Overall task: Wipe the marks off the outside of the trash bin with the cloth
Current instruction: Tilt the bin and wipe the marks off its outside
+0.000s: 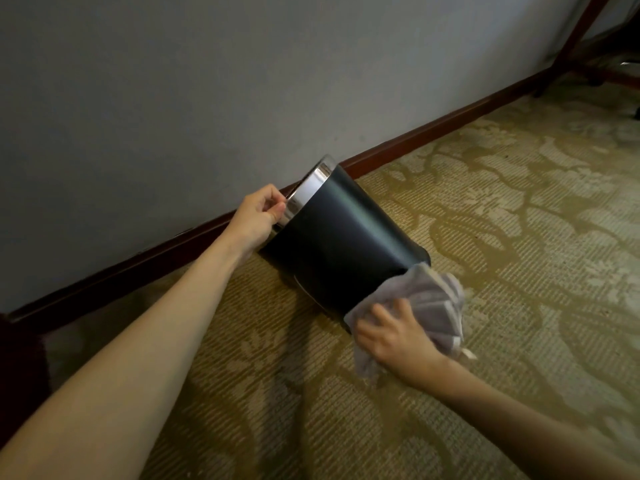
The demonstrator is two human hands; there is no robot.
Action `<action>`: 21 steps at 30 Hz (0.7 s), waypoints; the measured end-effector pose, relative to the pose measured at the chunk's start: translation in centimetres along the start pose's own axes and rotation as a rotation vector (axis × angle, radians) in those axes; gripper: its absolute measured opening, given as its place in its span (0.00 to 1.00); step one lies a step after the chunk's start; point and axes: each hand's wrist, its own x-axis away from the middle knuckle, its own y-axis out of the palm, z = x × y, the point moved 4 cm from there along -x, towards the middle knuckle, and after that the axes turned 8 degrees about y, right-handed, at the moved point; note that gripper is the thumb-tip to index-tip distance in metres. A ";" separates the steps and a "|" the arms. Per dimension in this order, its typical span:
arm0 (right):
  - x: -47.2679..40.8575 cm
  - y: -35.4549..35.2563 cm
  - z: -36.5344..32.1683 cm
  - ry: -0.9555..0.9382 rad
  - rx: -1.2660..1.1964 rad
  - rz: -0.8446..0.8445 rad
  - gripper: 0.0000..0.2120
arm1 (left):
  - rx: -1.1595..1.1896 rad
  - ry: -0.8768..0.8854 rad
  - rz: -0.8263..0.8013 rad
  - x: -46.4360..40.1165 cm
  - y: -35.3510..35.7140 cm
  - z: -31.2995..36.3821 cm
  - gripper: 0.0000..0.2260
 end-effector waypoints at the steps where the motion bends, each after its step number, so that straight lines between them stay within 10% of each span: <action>1: 0.5 0.8 -0.5 -0.040 0.043 -0.057 0.19 | -0.003 0.019 -0.003 0.0 0.3 0.2 0.13; 9: -1.5 -3.8 6.2 0.223 -0.248 0.265 0.16 | -0.007 0.051 0.009 0.2 0.8 0.5 0.11; 15: -3.7 -3.4 12.9 0.823 -0.579 0.082 0.17 | -0.010 0.021 -0.021 0.8 0.2 0.3 0.10; 21: -1.1 -3.8 7.5 0.586 -0.301 0.261 0.22 | 0.010 -0.015 -0.030 0.9 -0.4 -0.4 0.10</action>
